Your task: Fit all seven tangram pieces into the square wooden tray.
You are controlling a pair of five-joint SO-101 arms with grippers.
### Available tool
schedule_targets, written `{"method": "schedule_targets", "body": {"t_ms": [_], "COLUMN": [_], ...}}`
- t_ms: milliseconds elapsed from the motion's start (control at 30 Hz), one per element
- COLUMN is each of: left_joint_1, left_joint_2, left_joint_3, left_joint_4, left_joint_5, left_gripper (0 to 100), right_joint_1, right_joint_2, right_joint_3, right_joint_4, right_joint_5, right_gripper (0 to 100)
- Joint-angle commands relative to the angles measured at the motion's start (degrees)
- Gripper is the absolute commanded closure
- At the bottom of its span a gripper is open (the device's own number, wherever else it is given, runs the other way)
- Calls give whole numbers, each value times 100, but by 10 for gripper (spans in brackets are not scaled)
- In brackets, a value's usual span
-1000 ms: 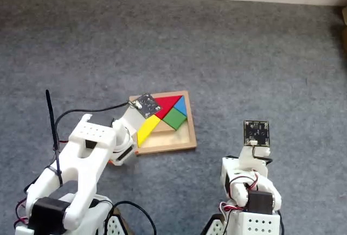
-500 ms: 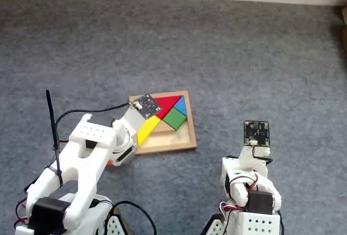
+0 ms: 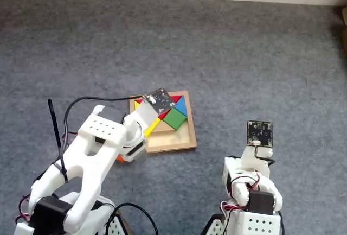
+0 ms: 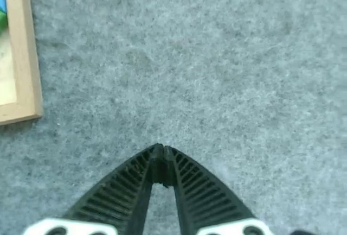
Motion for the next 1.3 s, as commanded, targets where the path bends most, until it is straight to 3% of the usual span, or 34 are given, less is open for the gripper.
{"method": "schedule_targets", "body": {"t_ms": [0,133,367,633,833,1000,1133,1267], "left_joint_1": [-163,-154,-330,-514,-505,-497,-497,-497], "left_joint_2": [-127,-127,-119,-66,-66,-66,-127,-154], "left_joint_3": [-347,-356,31,884,892,919,831,127], "left_joint_4": [176,615,589,-580,-633,-651,-510,413], "left_joint_5": [35,35,9,9,9,0,26,35], "left_gripper": [761,765,765,765,766,845,825,792], "right_joint_1": [92,92,92,92,92,92,92,92], "right_joint_2": [-66,-66,-66,-66,-66,-66,-66,-66], "right_joint_3": [391,391,391,391,391,391,391,391], "right_joint_4": [-127,-127,-127,-127,-127,-127,-127,-127], "right_joint_5": [35,26,26,26,26,26,26,26], "right_gripper": [993,993,993,993,993,993,993,993]}}
